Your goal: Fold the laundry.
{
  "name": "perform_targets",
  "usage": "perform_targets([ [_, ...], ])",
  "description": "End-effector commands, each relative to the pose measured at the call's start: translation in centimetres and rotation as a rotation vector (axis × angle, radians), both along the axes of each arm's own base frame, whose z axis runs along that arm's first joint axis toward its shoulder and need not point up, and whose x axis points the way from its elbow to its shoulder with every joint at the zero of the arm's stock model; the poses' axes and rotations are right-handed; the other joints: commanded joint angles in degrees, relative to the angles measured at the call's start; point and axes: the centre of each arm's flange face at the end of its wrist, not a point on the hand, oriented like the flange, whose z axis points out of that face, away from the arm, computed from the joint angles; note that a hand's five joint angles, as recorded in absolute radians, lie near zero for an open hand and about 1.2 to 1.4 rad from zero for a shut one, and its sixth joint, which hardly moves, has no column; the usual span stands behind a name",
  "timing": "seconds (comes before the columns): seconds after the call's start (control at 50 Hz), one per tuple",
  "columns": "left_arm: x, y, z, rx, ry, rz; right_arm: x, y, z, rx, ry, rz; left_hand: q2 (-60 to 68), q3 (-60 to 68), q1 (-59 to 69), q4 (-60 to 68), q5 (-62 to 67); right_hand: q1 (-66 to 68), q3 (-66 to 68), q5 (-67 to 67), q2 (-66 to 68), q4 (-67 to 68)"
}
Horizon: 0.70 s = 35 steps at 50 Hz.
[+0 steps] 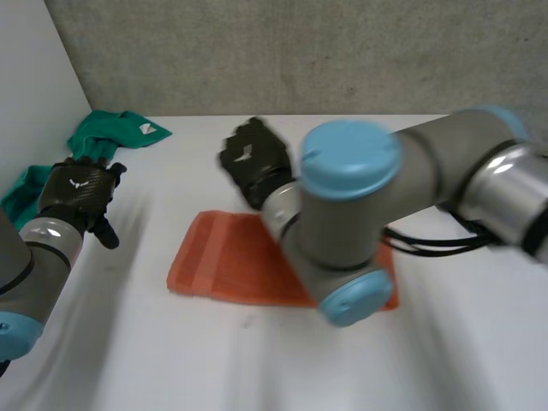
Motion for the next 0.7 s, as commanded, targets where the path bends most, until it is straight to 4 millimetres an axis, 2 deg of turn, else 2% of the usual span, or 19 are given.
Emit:
perform_targets([
  [0.02,0.3,-0.2,0.0,-0.002,0.001,0.009,4.0,3.6,-4.9,0.037,0.032,0.167,-1.22,-1.69,-0.6,-1.25,-2.34,24.8,12.37,13.78,12.77,11.65],
  [0.06,0.3,-0.3,0.0,-0.002,0.001,0.01,4.6,4.9,-6.6,0.062,0.057,0.234,-1.22,-1.69,-0.6,-1.25,-2.34,24.8,12.37,13.78,12.77,11.65],
  [0.14,0.4,-0.3,0.0,-0.002,0.001,0.013,4.9,6.0,-8.4,0.099,0.085,0.315,-1.38,-1.85,-0.77,-1.42,-2.51,24.36,11.93,13.34,12.33,11.21],
  [0.2,0.6,-0.4,0.1,-0.004,0.001,0.018,5.0,6.3,-8.3,0.103,0.087,0.335,-1.38,-1.86,-0.77,-1.42,-2.51,-7.99,-20.42,-19.02,-20.02,-21.14],
  [0.22,0.6,-0.5,0.2,-0.007,0.001,0.018,4.9,6.2,-7.8,0.102,0.075,0.33,-1.38,-1.86,-0.77,-1.42,-2.51,-24.43,-36.86,-35.45,-36.46,-37.58],
  [0.26,0.5,-0.5,0.3,-0.011,0.003,0.018,4.8,6.0,-6.6,0.105,0.048,0.322,-1.43,-1.9,-0.82,-1.47,-2.55,-32.3,-44.73,-43.32,-44.33,-45.45],
  [0.3,0.5,-0.5,0.4,-0.016,0.004,0.017,4.5,5.8,-4.0,0.13,-0.025,0.299,-1.43,-1.9,-0.82,-1.47,-2.55,-44.03,-56.46,-55.06,-56.06,-57.18],
  [0.36,0.4,-0.4,0.8,-0.027,0.009,0.014,3.7,5.4,-1.2,0.181,-0.116,0.251,-1.43,-1.9,-0.82,-1.47,-2.55,-45.2,-57.63,-56.22,-57.23,-58.35],
  [0.38,0.3,-0.4,1.1,-0.036,0.015,0.01,2.8,4.5,0.3,0.218,-0.169,0.198,-1.43,-1.9,-0.82,-1.47,-2.55,-45.2,-57.63,-56.22,-57.23,-58.35],
  [0.42,0.0,-0.3,1.3,-0.04,0.022,0.0,1.4,2.9,1.4,0.255,-0.209,0.121,-1.43,-1.9,-0.82,-1.47,-2.55,-45.2,-57.63,-56.22,-57.23,-58.35],
  [0.44,-0.1,-0.2,1.3,-0.041,0.025,-0.004,-0.3,1.4,2.0,0.301,-0.227,0.043,-1.43,-1.9,-0.82,-1.47,-2.55,-45.2,-57.63,-56.22,-57.23,-58.35],
  [0.48,-1.1,0.3,1.7,-0.05,0.044,-0.04,-2.0,0.3,2.3,0.348,-0.232,-0.024,-1.43,-1.9,-0.82,-1.47,-2.55,-45.2,-57.63,-56.22,-57.23,-58.35],
  [0.5,-1.6,0.5,1.8,-0.052,0.053,-0.064,-3.6,-0.4,2.4,0.393,-0.224,-0.083,-1.39,-1.86,-0.77,-1.42,-2.51,-45.2,-57.63,-56.22,-57.23,-58.35],
  [0.56,-4.0,1.8,2.1,-0.053,0.077,-0.172,-5.7,-0.9,1.8,0.455,-0.193,-0.153,-0.54,-1.02,0.07,-0.58,-1.67,-45.2,-57.63,-56.22,-57.23,-58.35],
  [0.58,-4.6,2.2,2.1,-0.053,0.081,-0.203,-7.0,-1.2,0.9,0.502,-0.161,-0.186,-0.38,-0.85,0.24,-0.41,-1.5,-45.2,-57.63,-56.22,-57.23,-58.35],
  [0.6,-5.7,3.0,2.2,-0.054,0.086,-0.259,-7.7,-1.3,0.4,0.524,-0.144,-0.205,-0.21,-0.68,0.4,-0.25,-1.33,-45.2,-57.63,-56.22,-57.23,-58.35],
  [0.66,-7.2,3.9,2.3,-0.055,0.091,-0.337,-10.2,-1.8,-1.8,0.583,-0.101,-0.277,0.13,-0.34,0.74,0.09,-1.0,-40.6,-53.03,-51.62,-52.63,-53.75],
  [0.7,-8.4,4.5,2.3,-0.059,0.095,-0.393,-11.2,-1.9,-2.5,0.595,-0.096,-0.302,0.13,-0.34,0.74,0.09,-0.99,-39.4,-51.83,-50.43,-51.43,-52.55],
])
